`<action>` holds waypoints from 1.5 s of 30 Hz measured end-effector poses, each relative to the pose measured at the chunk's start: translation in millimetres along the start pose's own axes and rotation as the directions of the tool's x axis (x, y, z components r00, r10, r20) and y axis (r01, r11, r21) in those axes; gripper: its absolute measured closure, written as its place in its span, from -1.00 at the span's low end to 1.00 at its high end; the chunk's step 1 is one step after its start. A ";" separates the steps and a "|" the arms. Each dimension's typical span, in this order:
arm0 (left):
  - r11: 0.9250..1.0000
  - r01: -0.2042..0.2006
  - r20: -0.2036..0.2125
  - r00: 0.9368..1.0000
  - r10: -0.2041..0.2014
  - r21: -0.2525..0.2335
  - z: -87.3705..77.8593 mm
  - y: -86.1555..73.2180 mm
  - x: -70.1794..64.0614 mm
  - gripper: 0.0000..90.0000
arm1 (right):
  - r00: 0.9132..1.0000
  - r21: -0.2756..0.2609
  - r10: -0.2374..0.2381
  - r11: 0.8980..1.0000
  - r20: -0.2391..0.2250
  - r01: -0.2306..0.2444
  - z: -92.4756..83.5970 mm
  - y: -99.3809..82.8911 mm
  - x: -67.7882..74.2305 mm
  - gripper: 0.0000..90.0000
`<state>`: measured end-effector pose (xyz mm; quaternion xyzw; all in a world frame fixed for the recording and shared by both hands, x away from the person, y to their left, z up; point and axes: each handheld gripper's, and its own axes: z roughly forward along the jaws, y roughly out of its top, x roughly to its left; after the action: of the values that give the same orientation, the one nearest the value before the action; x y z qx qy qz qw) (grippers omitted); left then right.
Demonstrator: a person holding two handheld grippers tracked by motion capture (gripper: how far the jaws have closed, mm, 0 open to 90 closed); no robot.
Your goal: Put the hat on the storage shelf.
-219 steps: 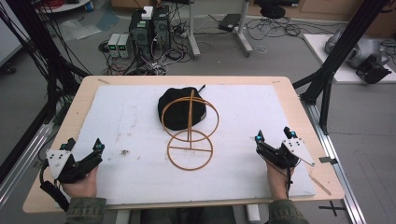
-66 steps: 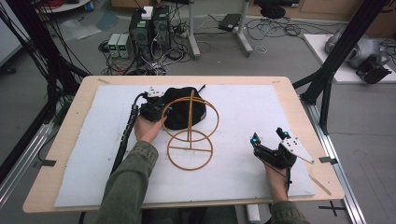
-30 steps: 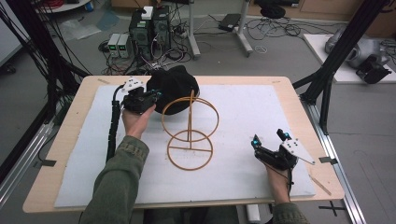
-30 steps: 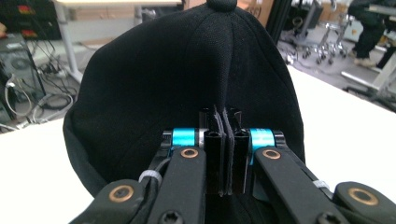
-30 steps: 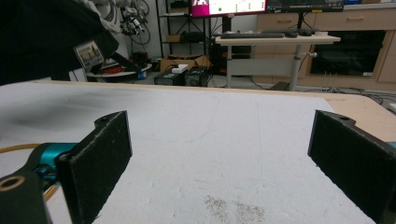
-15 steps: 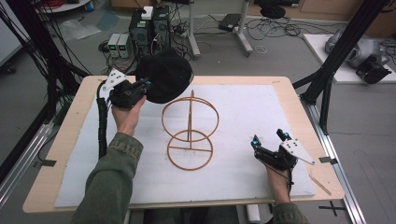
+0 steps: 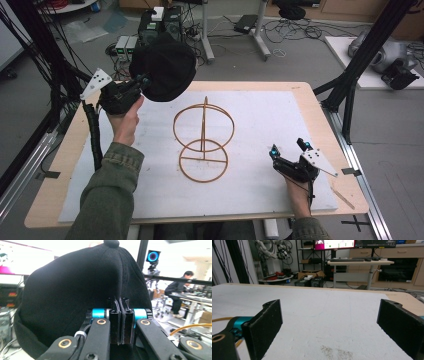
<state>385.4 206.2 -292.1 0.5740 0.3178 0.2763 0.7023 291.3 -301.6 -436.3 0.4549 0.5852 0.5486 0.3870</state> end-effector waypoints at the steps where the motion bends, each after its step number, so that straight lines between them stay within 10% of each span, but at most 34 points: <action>1: 1.000 -0.006 0.014 1.000 0.007 -0.010 -1.0 1.9 -1.3 0.96 | 1.000 -0.002 -0.001 1.000 0.000 0.001 0.2 0.0 -0.2 -0.88; 14: 0.996 -0.034 0.194 0.980 0.049 -0.078 -5.6 27.2 -31.8 0.96 | 1.000 -0.011 -0.003 1.000 0.008 0.003 -0.6 0.6 -0.8 -0.88; 25: 0.997 -0.052 0.344 0.936 0.071 -0.064 -2.4 28.9 -43.3 0.96 | 1.000 -0.018 0.004 1.000 0.019 -0.003 -2.2 1.4 -0.7 -0.88; 32: 0.998 0.044 0.441 0.897 -0.016 -0.054 -6.8 32.6 -38.4 0.96 | 1.000 -0.020 0.006 1.000 0.024 -0.006 -2.6 1.6 -1.1 -0.88; 45: 0.997 0.040 0.540 0.839 -0.065 0.059 -3.2 29.2 -40.7 0.96 | 1.000 -0.023 0.000 1.000 0.015 0.001 -2.3 2.1 0.4 -0.88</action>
<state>356.0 183.2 -258.6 0.6354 0.1284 0.0766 0.7576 289.2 -301.9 -434.0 0.4542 0.5759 0.5518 0.3969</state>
